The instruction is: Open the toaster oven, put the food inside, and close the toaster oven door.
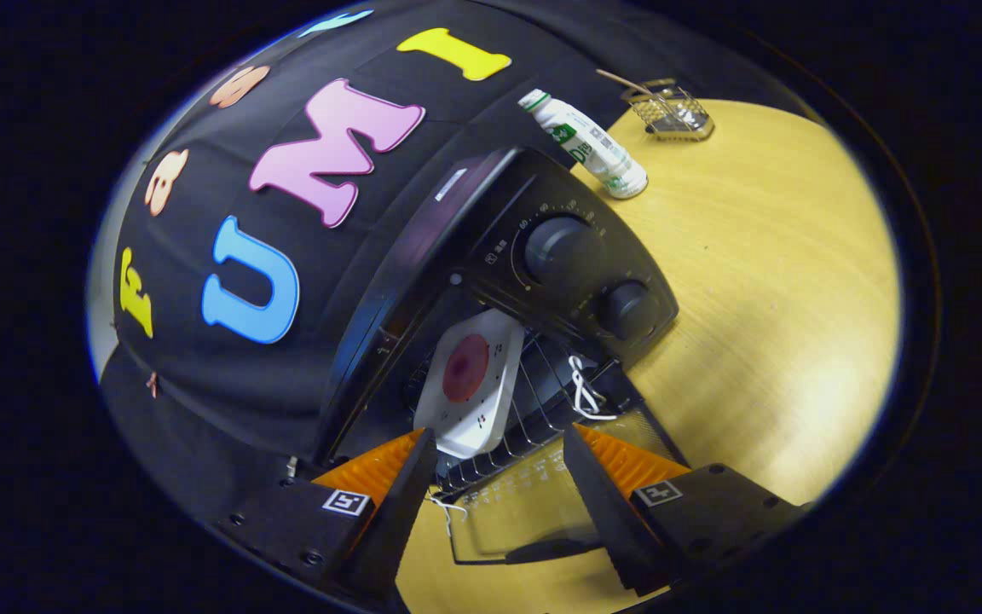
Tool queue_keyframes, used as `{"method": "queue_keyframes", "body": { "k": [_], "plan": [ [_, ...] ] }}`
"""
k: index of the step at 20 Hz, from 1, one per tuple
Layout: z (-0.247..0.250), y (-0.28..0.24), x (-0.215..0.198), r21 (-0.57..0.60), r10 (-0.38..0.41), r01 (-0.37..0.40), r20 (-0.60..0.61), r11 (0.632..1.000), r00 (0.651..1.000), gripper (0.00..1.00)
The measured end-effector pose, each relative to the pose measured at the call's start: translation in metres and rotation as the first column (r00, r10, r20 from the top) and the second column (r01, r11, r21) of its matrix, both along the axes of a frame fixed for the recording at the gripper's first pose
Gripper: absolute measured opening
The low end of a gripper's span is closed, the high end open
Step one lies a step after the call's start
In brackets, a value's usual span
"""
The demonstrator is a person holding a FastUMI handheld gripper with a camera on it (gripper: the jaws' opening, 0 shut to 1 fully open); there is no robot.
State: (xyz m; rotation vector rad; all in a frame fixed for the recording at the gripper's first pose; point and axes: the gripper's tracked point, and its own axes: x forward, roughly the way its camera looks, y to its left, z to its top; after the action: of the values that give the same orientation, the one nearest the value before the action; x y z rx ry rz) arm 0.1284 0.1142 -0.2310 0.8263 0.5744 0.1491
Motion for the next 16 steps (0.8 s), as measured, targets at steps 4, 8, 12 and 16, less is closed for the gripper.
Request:
{"method": "queue_keyframes", "body": {
  "k": [4, 8, 12, 16],
  "plan": [
    [0.018, -0.013, -0.033, -0.184, 0.098, -0.086, 0.052, 0.979, 0.994, 0.98],
    [0.032, 0.009, -0.064, -0.388, 0.261, -0.209, 0.085, 0.898, 0.962, 0.98],
    [0.014, 0.035, -0.091, -0.615, 0.405, -0.302, 0.03, 0.728, 0.914, 0.99],
    [-0.022, 0.048, -0.107, -0.694, 0.411, -0.334, -0.061, 0.637, 0.91, 0.99]
  ]
}}
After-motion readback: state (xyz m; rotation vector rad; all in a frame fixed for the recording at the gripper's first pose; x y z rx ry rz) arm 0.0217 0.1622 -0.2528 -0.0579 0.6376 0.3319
